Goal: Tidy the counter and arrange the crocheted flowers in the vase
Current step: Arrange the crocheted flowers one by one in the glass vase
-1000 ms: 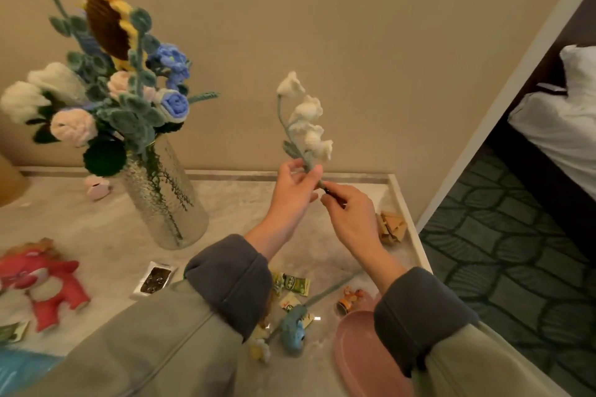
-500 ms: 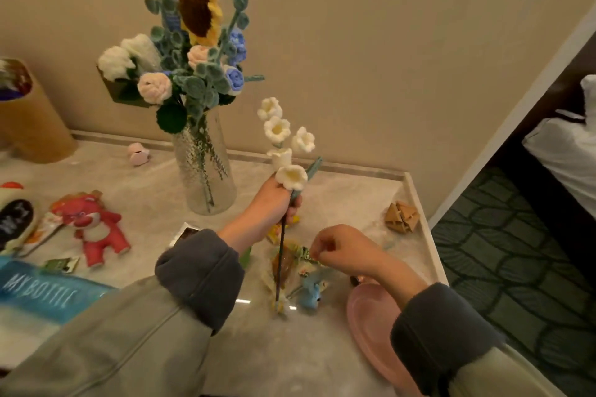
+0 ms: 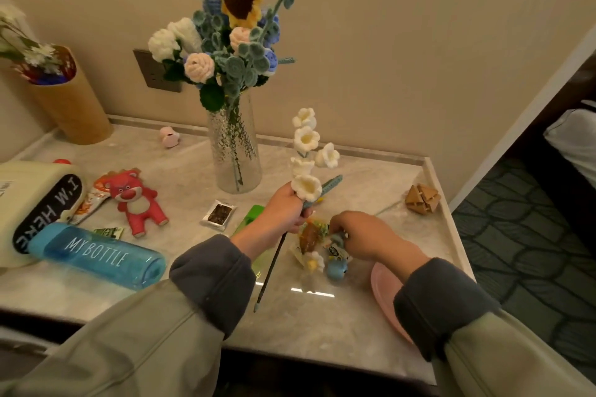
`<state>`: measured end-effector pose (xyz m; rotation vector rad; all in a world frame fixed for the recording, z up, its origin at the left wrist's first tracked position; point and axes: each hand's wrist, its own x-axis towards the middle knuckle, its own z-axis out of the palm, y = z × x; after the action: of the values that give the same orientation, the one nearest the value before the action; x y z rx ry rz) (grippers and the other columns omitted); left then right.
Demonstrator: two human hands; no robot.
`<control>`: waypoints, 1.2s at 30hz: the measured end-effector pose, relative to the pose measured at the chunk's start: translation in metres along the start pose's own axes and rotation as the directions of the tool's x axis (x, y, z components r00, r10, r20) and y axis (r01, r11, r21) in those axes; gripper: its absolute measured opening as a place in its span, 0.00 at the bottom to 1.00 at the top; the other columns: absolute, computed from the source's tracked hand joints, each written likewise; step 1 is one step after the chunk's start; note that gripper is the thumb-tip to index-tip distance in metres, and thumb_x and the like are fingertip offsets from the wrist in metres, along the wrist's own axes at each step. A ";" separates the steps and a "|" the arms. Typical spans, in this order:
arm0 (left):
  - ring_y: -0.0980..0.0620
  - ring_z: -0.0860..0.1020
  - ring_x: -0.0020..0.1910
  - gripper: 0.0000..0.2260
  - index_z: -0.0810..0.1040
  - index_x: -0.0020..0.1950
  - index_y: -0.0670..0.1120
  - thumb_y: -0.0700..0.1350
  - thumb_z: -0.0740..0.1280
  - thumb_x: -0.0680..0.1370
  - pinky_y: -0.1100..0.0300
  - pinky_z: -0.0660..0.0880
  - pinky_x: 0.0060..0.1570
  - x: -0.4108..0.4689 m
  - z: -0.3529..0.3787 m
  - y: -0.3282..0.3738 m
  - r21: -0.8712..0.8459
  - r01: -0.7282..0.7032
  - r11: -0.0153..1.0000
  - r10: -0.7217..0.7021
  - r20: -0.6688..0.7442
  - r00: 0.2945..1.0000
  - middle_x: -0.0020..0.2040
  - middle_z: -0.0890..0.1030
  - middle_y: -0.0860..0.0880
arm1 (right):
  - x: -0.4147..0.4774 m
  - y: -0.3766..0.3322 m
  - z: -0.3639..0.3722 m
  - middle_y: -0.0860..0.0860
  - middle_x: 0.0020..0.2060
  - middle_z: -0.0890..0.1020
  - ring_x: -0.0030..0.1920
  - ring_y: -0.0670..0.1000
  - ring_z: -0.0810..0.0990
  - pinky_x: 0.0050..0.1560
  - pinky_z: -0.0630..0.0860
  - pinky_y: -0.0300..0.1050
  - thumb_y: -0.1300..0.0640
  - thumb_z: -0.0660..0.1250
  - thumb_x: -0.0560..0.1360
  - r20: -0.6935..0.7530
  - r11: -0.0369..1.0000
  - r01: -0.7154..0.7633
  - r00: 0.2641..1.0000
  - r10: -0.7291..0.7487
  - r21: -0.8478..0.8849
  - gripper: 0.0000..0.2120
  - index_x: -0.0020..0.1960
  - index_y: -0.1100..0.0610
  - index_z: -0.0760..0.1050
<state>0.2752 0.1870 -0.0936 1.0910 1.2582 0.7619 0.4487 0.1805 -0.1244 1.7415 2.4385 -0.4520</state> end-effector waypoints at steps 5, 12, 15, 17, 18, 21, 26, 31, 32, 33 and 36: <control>0.59 0.61 0.20 0.11 0.68 0.39 0.47 0.39 0.54 0.80 0.68 0.55 0.21 -0.012 -0.011 0.006 0.033 -0.107 0.994 0.109 -0.042 0.993 0.29 0.68 0.49 | 0.000 -0.014 -0.028 0.50 0.51 0.79 0.49 0.54 0.78 0.48 0.77 0.52 0.63 0.64 0.73 -0.195 0.983 -0.010 0.980 0.047 0.186 0.10 0.50 0.49 0.73; 0.61 0.61 0.18 0.15 0.66 0.35 0.47 0.36 0.54 0.80 0.69 0.57 0.19 -0.039 -0.043 0.012 0.024 -0.230 0.973 0.231 -0.093 0.969 0.24 0.65 0.52 | -0.003 -0.061 -0.054 0.50 0.49 0.78 0.49 0.54 0.77 0.49 0.75 0.52 0.64 0.64 0.74 -0.361 0.916 0.084 0.930 0.069 0.392 0.10 0.47 0.48 0.73; 0.60 0.62 0.20 0.15 0.67 0.34 0.48 0.37 0.56 0.80 0.67 0.58 0.20 -0.054 -0.065 0.011 0.033 -0.258 0.966 0.259 -0.057 0.964 0.23 0.66 0.54 | -0.004 -0.089 -0.057 0.51 0.48 0.79 0.48 0.53 0.77 0.48 0.74 0.49 0.64 0.66 0.74 -0.395 0.883 0.109 0.914 0.092 0.456 0.09 0.49 0.51 0.75; 0.61 0.62 0.19 0.16 0.67 0.34 0.48 0.36 0.56 0.80 0.68 0.58 0.20 -0.063 -0.085 0.010 0.016 -0.282 0.959 0.282 -0.035 0.959 0.21 0.66 0.57 | -0.003 -0.109 -0.059 0.51 0.50 0.78 0.50 0.51 0.76 0.47 0.70 0.43 0.63 0.68 0.74 -0.437 0.875 0.138 0.895 0.090 0.463 0.07 0.50 0.54 0.76; 0.61 0.62 0.19 0.16 0.66 0.33 0.48 0.36 0.56 0.80 0.69 0.58 0.20 -0.068 -0.095 0.010 0.011 -0.294 0.956 0.294 -0.031 0.955 0.20 0.66 0.57 | -0.004 -0.121 -0.060 0.51 0.49 0.77 0.50 0.50 0.74 0.45 0.67 0.39 0.63 0.69 0.74 -0.463 0.873 0.153 0.882 0.091 0.462 0.07 0.50 0.55 0.76; 0.58 0.63 0.21 0.17 0.66 0.32 0.48 0.37 0.55 0.81 0.69 0.58 0.21 -0.084 -0.128 0.010 0.034 -0.313 0.949 0.315 -0.052 0.948 0.21 0.65 0.56 | -0.005 -0.159 -0.064 0.49 0.45 0.74 0.48 0.48 0.72 0.42 0.63 0.36 0.62 0.71 0.72 -0.536 0.871 0.171 0.836 0.119 0.461 0.07 0.47 0.54 0.76; 0.63 0.65 0.18 0.14 0.71 0.36 0.47 0.39 0.58 0.81 0.70 0.61 0.19 -0.111 -0.181 0.019 -0.024 -0.363 0.931 0.361 -0.054 0.931 0.25 0.69 0.53 | -0.008 -0.224 -0.072 0.45 0.43 0.76 0.46 0.44 0.73 0.42 0.66 0.26 0.60 0.74 0.71 -0.612 0.847 0.203 0.772 0.170 0.491 0.11 0.43 0.46 0.77; 0.59 0.63 0.19 0.14 0.71 0.38 0.47 0.45 0.55 0.82 0.67 0.58 0.21 -0.126 -0.218 0.038 -0.081 -0.356 0.931 0.355 -0.025 0.935 0.27 0.69 0.49 | -0.011 -0.267 -0.078 0.45 0.43 0.81 0.46 0.44 0.77 0.45 0.69 0.29 0.58 0.75 0.70 -0.678 0.808 0.229 0.688 0.261 0.543 0.09 0.45 0.46 0.80; 0.59 0.64 0.19 0.14 0.72 0.39 0.47 0.46 0.55 0.83 0.67 0.58 0.21 -0.128 -0.223 0.043 -0.104 -0.366 0.925 0.366 -0.020 0.930 0.26 0.70 0.49 | -0.011 -0.273 -0.081 0.45 0.41 0.82 0.44 0.44 0.78 0.44 0.71 0.32 0.57 0.75 0.71 -0.684 0.792 0.226 0.665 0.300 0.567 0.07 0.45 0.47 0.80; 0.59 0.65 0.19 0.14 0.72 0.40 0.47 0.47 0.55 0.83 0.67 0.59 0.21 -0.129 -0.227 0.047 -0.119 -0.380 0.917 0.381 -0.020 0.925 0.25 0.70 0.50 | -0.012 -0.277 -0.083 0.45 0.40 0.83 0.42 0.44 0.80 0.44 0.74 0.38 0.56 0.75 0.71 -0.685 0.770 0.228 0.645 0.339 0.596 0.06 0.44 0.46 0.80; 0.58 0.66 0.20 0.15 0.72 0.38 0.46 0.48 0.55 0.83 0.66 0.62 0.21 -0.127 -0.236 0.057 -0.110 -0.410 0.905 0.409 -0.038 0.912 0.24 0.72 0.52 | -0.012 -0.285 -0.097 0.46 0.36 0.84 0.39 0.48 0.83 0.44 0.81 0.54 0.56 0.73 0.72 -0.679 0.686 0.270 0.591 0.435 0.675 0.08 0.38 0.43 0.80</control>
<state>0.0275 0.1405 0.0141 1.2733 0.9891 1.1477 0.1934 0.1139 0.0207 2.9768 2.9296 -0.8788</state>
